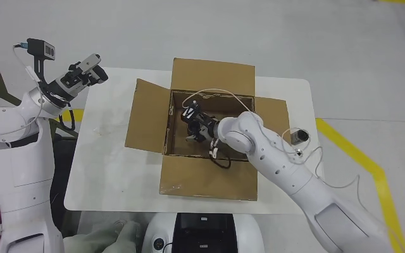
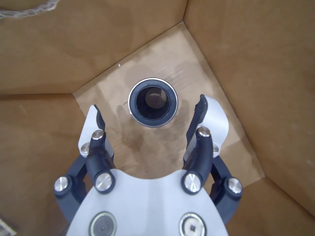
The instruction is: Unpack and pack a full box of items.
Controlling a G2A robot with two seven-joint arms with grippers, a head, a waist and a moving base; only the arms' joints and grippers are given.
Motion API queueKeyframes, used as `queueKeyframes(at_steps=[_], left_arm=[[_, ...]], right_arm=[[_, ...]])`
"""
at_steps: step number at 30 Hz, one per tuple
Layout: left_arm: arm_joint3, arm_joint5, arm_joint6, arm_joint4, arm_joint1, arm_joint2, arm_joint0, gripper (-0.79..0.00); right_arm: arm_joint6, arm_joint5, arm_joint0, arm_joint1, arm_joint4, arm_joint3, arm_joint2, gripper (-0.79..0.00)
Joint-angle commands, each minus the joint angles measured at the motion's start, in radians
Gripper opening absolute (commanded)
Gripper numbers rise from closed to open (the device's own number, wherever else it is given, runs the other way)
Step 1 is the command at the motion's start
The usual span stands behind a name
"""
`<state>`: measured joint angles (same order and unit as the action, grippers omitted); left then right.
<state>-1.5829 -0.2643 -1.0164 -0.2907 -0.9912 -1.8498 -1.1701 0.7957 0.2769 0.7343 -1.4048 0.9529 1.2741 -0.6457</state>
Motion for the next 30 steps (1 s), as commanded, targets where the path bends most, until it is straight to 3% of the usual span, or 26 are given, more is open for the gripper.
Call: queueKeyframes(at_steps=[1, 6, 7, 10, 11, 14, 20, 30], left_arm=[[0.0, 0.0, 0.0, 0.0, 0.0, 0.0, 0.0, 0.0], [0.0, 0.0, 0.0, 0.0, 0.0, 0.0, 0.0, 0.0], [0.0, 0.0, 0.0, 0.0, 0.0, 0.0, 0.0, 0.0], [0.0, 0.0, 0.0, 0.0, 0.0, 0.0, 0.0, 0.0], [0.0, 0.0, 0.0, 0.0, 0.0, 0.0, 0.0, 0.0], [0.0, 0.0, 0.0, 0.0, 0.0, 0.0, 0.0, 0.0], [0.0, 0.0, 0.0, 0.0, 0.0, 0.0, 0.0, 0.0], [0.0, 0.0, 0.0, 0.0, 0.0, 0.0, 0.0, 0.0]], right_arm=[[-0.011, 0.002, -0.007, -0.007, -0.002, -0.027, 0.007, -0.077], [-0.035, 0.004, -0.024, -0.024, -0.004, -0.08, 0.024, -0.139], [-0.037, 0.004, -0.026, -0.027, -0.004, -0.086, 0.026, -0.191], [-0.047, 0.007, -0.031, -0.034, -0.005, -0.098, 0.028, -0.422], [-0.05, 0.009, -0.033, -0.036, -0.005, -0.1, 0.027, -0.465], [-0.05, 0.014, -0.035, -0.038, -0.004, -0.101, 0.021, -0.785], [-0.011, 0.009, -0.024, -0.03, 0.006, -0.026, -0.011, -0.785], [0.1, -0.052, 0.104, 0.025, 0.011, 0.279, -0.169, -0.785]])
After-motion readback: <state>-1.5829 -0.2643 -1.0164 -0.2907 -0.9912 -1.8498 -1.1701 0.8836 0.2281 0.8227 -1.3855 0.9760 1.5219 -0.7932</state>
